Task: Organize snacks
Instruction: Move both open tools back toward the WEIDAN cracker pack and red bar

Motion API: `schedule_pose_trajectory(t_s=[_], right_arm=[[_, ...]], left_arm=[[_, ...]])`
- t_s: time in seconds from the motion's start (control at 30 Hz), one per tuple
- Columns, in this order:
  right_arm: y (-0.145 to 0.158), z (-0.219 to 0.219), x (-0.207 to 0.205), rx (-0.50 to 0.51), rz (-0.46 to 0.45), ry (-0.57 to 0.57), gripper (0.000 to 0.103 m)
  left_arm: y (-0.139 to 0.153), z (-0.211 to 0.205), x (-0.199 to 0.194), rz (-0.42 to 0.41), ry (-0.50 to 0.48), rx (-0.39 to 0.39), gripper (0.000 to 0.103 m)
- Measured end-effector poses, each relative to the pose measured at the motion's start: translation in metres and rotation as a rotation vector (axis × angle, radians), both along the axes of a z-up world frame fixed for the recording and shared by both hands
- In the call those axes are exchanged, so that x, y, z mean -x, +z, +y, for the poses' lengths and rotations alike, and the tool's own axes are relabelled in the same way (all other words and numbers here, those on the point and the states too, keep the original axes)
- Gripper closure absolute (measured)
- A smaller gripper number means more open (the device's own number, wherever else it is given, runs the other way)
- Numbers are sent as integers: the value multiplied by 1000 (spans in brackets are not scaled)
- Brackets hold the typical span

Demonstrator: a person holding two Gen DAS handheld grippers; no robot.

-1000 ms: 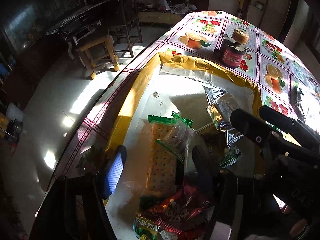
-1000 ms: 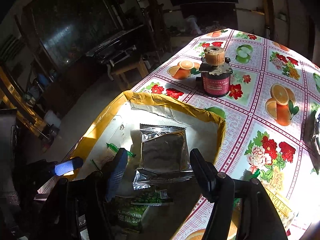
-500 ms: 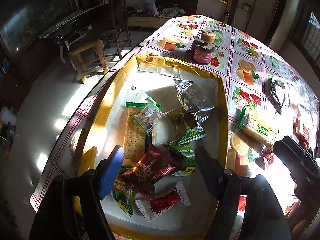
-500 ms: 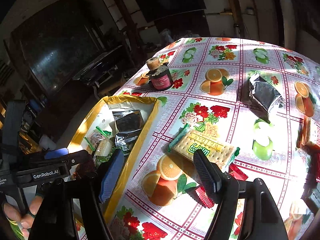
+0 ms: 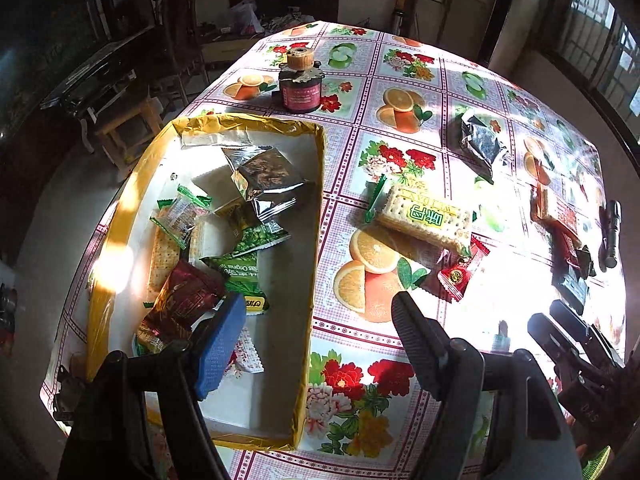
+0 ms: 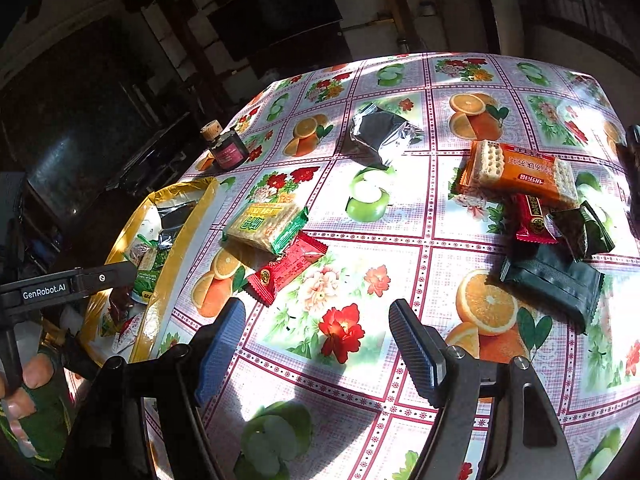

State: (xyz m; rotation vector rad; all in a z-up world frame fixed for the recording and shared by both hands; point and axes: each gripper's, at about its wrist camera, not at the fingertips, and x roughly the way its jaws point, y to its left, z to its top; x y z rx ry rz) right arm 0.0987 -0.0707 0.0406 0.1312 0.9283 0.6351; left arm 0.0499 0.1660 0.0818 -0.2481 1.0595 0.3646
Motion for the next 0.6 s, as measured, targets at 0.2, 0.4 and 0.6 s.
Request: schedule_pose_trajectory(t_s=[0.2,0.4,0.6], right_arm=[[-3,-11,-1,-6,-1,-10,25],[-7,-19,-9,-15,6,-19,25],[-13,-21,-18,-22,21,-11,25]], left_arm=[[-10,-24,-19,29,-36,42,29],[-31,-26,-46,60,14,195,29],[-43,-20,-79,83,83,285,29]])
